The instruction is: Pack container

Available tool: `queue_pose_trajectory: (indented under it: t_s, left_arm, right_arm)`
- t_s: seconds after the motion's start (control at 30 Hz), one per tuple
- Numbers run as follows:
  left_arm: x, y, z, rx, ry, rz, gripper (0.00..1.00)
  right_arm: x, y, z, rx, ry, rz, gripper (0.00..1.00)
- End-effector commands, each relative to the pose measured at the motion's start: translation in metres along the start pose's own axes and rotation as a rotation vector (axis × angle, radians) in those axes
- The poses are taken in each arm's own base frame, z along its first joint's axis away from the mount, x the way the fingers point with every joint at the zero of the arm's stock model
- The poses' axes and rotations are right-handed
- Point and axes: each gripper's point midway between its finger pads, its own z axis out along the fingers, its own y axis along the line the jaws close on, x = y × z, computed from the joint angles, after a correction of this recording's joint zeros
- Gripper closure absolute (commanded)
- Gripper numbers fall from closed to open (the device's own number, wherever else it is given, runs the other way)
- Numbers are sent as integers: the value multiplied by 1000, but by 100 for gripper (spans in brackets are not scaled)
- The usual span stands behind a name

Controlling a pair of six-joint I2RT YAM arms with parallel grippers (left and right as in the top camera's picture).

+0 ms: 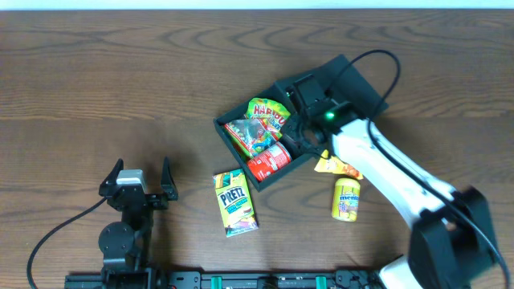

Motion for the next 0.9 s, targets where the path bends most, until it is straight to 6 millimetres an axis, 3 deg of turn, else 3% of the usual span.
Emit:
queue_pose_trajectory:
  t_s: [0.0, 0.13, 0.2, 0.33, 0.4, 0.47, 0.87]
  left_arm:
    - [17, 2, 0, -7, 59, -5, 5]
    - [17, 2, 0, -7, 59, -5, 5]
    - [17, 2, 0, -7, 59, -5, 5]
    - [17, 2, 0, -7, 59, -5, 5]
    - [17, 2, 0, -7, 59, -5, 5]
    - [17, 2, 0, -7, 59, -5, 5]
    - [17, 2, 0, -7, 59, -5, 5]
  right_arm:
    - [-7, 1, -28, -26, -55, -11, 98]
    - [-1, -19, -40, 36, -45, 62, 97]
    - [6, -29, -41, 78, -17, 83, 76]
    - [12, -39, -40, 117, 6, 107, 71]
    - [12, -40, -38, 117, 4, 115, 53]
    - [12, -43, -33, 120, 3, 146, 44]
    - [19, -50, -1, 143, 24, 221, 44]
